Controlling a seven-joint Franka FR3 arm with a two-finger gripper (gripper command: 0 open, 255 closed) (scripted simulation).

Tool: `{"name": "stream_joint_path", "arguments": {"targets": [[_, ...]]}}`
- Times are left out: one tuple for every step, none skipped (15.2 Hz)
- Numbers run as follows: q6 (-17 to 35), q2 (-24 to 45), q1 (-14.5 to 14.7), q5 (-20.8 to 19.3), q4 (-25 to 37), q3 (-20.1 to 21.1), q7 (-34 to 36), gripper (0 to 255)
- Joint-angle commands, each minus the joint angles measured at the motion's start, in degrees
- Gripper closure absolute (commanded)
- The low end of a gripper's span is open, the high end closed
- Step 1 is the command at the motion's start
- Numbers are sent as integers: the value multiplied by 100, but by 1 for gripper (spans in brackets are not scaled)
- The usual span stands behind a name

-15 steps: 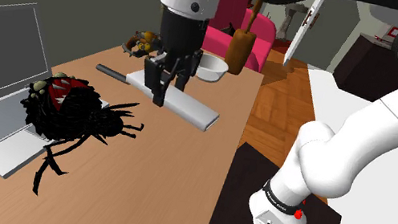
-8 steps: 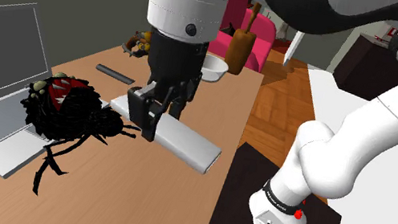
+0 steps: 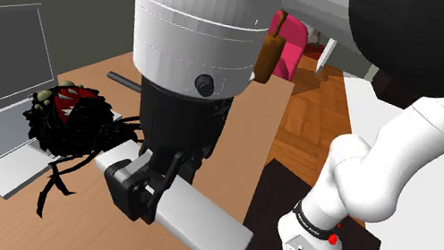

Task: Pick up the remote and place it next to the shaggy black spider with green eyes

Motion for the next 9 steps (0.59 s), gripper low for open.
{"name": "stream_joint_path", "arguments": {"targets": [[146,23,17,0,-118,44,51,255],[223,15,20,7,-201,47,46,255],[300,9,24,13,-283,52,41,255],[376,5,27,18,-364,57,37,255],[453,1,31,23,-444,62,33,255],[530,0,34,27,-522,67,30,255],[607,0,37,31,-598,74,27,255],[683,1,41,34,-674,80,25,255],[760,4,44,37,-748,87,24,255]]}}
